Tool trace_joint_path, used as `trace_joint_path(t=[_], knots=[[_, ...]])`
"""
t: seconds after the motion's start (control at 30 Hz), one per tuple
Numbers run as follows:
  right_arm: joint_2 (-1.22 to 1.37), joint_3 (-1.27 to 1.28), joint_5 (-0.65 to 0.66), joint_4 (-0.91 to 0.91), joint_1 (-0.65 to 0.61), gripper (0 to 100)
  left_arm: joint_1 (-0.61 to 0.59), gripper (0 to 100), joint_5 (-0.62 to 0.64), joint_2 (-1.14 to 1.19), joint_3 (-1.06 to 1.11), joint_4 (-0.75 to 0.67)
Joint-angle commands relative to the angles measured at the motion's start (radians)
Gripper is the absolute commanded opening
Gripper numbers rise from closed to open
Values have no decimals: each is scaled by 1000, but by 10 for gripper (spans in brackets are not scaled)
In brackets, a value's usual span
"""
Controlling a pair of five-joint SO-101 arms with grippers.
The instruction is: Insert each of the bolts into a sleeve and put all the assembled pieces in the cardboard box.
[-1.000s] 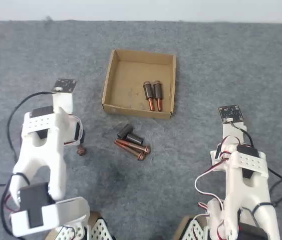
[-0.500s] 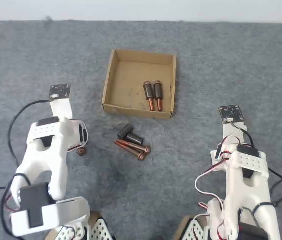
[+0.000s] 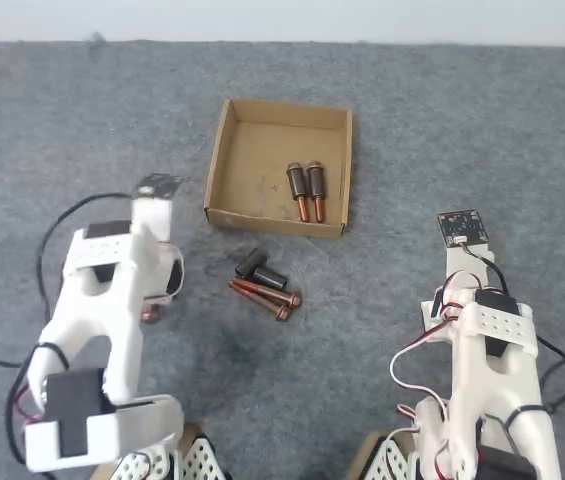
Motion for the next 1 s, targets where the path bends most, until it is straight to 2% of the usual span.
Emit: trace_joint_path(t=[0.0, 0.1, 0.2, 0.3, 0.43, 0.53, 0.67, 0.8, 0.97], knots=[[-42, -6, 12, -13, 15, 6, 68, 11, -227, -55, -199, 195], [-42, -6, 12, -13, 15, 6, 144, 11, -373, -55, -277, 298], [-42, -6, 12, -13, 15, 6, 233, 13, -493, -55, -285, 333], [-42, -6, 12, -13, 15, 6, 321, 31, -491, -44, -272, 324], [-42, -6, 12, -15, 15, 6, 364, 128, -483, -46, -202, 227], [-42, -6, 26, -15, 15, 6, 353, 152, -437, -54, -151, 124], [-42, -6, 46, -15, 15, 6, 336, 152, -399, -55, -160, 109], [-42, -6, 49, -15, 15, 6, 347, 151, -256, -115, -171, 155], [-42, -6, 51, -15, 12, 6, 373, 144, -68, -367, -120, 175]])
